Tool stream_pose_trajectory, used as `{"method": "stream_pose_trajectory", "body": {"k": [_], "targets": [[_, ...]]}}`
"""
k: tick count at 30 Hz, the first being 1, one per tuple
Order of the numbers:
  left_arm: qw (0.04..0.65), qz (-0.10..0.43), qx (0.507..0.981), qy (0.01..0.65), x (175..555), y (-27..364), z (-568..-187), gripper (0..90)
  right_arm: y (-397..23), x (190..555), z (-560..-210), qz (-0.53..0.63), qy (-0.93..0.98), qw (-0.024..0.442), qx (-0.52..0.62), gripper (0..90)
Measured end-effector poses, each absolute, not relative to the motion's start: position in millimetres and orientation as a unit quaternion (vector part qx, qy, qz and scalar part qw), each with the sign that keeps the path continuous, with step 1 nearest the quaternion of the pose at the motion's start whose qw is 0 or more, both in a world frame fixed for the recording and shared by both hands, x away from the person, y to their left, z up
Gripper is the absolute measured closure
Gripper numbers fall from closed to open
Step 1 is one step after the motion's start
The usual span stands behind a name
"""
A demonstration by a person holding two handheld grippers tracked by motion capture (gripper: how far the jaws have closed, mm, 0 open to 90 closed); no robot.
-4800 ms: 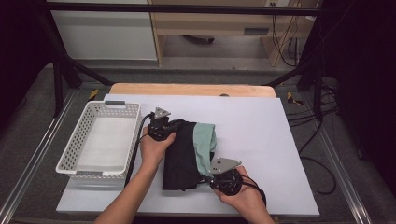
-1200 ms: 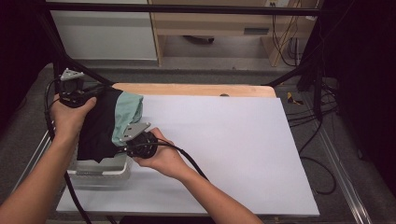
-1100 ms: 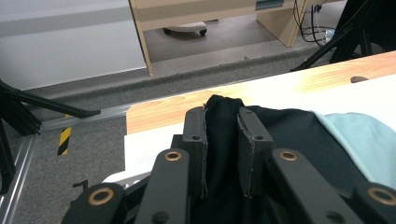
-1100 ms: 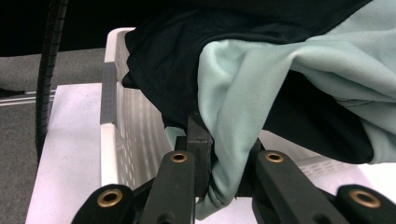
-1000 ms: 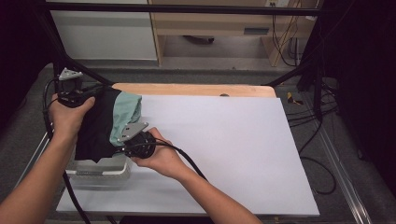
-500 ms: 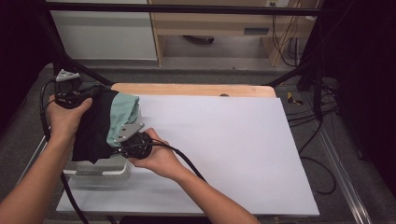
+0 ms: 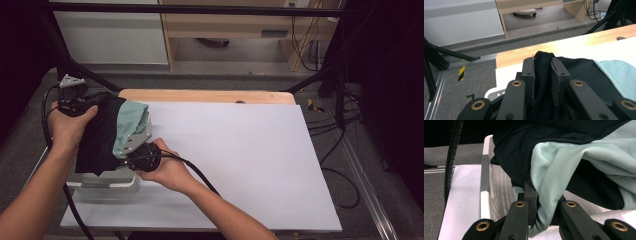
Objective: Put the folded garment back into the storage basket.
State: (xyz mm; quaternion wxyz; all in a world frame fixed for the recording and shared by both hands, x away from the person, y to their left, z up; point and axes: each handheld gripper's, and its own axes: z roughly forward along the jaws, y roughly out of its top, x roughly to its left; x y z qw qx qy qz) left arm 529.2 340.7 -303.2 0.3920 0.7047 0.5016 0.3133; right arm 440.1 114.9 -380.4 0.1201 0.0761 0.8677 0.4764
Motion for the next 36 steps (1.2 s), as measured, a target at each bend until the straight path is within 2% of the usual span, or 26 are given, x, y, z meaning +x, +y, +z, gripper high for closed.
{"method": "stream_pose_trajectory", "body": {"k": [36], "targets": [[0.380,0.301,0.703,0.521,536.4,348.9,-320.0,75.4,127.9,435.0,-392.1,0.480,0.866,0.113,0.081,81.5]]}}
